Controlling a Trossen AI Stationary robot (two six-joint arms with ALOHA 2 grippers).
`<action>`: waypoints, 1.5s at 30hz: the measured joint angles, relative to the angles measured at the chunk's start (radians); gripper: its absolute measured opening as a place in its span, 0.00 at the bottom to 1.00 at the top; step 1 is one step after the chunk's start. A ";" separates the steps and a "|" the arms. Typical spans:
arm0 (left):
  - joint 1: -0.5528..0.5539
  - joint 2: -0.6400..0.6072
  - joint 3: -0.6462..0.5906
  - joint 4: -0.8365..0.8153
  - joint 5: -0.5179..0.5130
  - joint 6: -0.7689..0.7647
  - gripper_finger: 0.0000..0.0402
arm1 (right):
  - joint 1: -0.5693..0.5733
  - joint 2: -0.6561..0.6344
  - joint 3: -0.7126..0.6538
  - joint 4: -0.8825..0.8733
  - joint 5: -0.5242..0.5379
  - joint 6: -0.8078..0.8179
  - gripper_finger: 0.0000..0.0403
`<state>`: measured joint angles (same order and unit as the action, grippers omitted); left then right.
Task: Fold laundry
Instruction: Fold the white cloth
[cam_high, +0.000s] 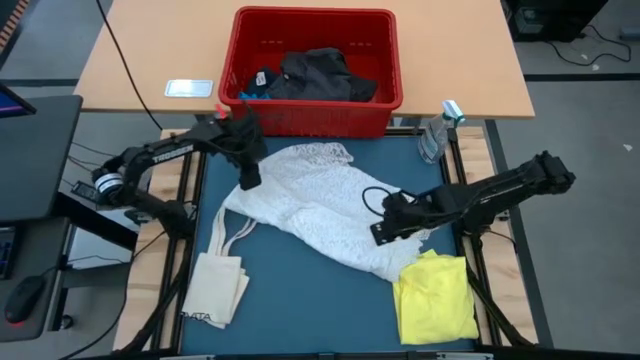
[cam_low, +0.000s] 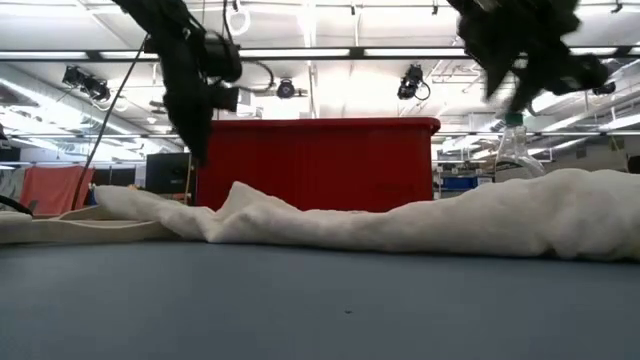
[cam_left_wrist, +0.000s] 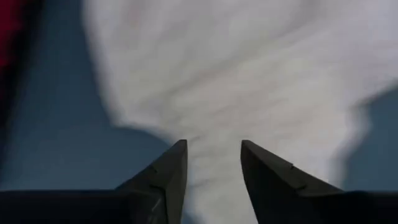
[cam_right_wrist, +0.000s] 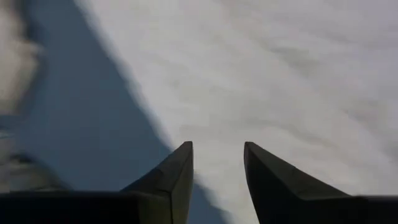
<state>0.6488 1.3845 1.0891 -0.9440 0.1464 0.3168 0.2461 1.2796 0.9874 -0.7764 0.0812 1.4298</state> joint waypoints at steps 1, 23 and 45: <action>-0.007 -0.012 0.001 0.003 0.065 -0.011 0.39 | 0.003 0.015 -0.001 0.057 0.008 -0.013 0.36; -0.266 0.208 0.000 0.129 0.138 -0.126 0.32 | 0.235 0.371 -0.025 0.265 -0.352 -0.015 0.22; 0.008 0.392 0.000 0.382 -0.010 -0.151 0.31 | -0.133 0.239 -0.025 0.050 0.167 0.088 0.21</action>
<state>0.6570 1.7766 1.0893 -0.5616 0.1361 0.1657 0.1134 1.5184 0.9626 -0.7263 0.2479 1.5173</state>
